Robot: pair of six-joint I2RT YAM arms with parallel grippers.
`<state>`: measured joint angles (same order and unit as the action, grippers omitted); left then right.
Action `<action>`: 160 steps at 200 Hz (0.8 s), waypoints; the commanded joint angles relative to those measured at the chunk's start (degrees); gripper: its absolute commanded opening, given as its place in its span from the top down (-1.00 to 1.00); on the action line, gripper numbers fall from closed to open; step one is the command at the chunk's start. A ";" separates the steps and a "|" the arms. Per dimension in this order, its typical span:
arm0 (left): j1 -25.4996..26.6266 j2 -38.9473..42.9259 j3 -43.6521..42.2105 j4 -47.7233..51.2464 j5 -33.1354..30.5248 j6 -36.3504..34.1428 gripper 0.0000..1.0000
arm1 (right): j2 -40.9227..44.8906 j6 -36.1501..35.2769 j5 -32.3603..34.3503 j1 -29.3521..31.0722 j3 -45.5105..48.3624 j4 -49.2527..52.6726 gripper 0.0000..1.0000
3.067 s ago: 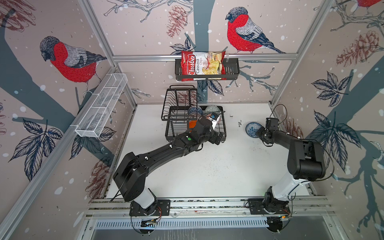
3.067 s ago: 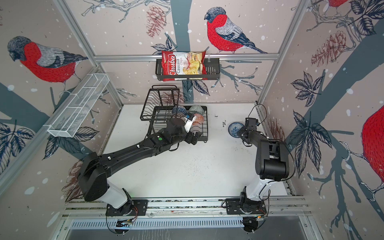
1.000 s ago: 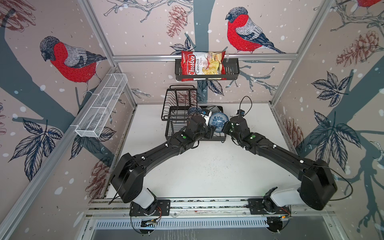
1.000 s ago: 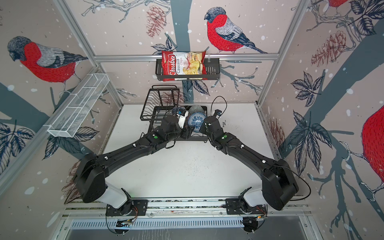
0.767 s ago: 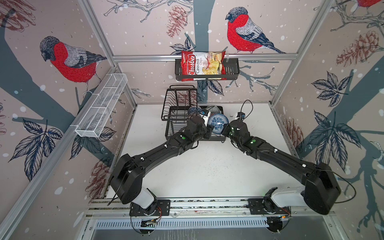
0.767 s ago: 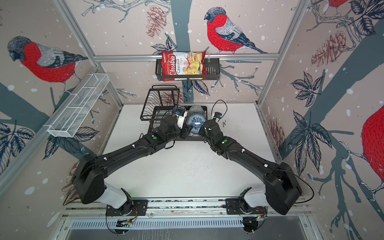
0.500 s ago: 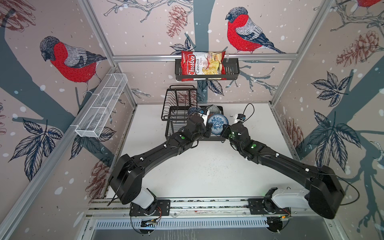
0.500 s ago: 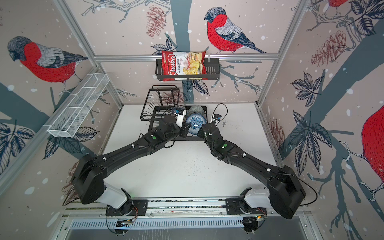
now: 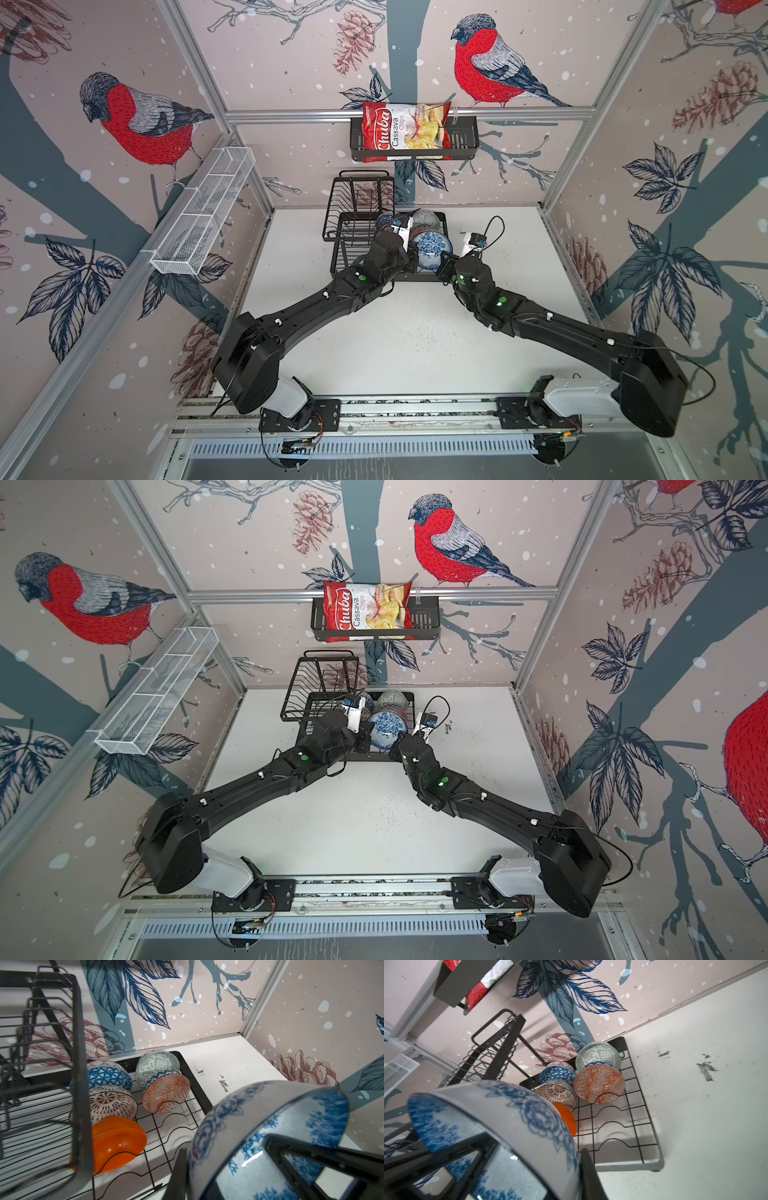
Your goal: Load the bowls into the dish rack
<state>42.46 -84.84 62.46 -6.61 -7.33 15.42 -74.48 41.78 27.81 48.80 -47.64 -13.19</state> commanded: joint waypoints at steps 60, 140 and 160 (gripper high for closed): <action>-0.53 8.06 -7.65 -11.63 -8.33 1.60 1.00 | 2.46 2.19 -0.83 -0.11 -3.05 -1.28 0.07; -1.26 12.35 -12.25 -21.84 -20.41 1.53 1.00 | 4.67 8.22 -3.03 -1.65 -11.71 6.71 -0.27; -1.31 10.92 -9.69 -21.01 -25.13 1.71 1.00 | 3.76 10.42 -5.25 -2.45 -15.31 8.25 -0.38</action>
<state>41.30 -73.01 50.39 -21.85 -25.32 16.60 -69.89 48.56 23.53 46.87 -59.55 -7.66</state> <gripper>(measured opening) 0.095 0.666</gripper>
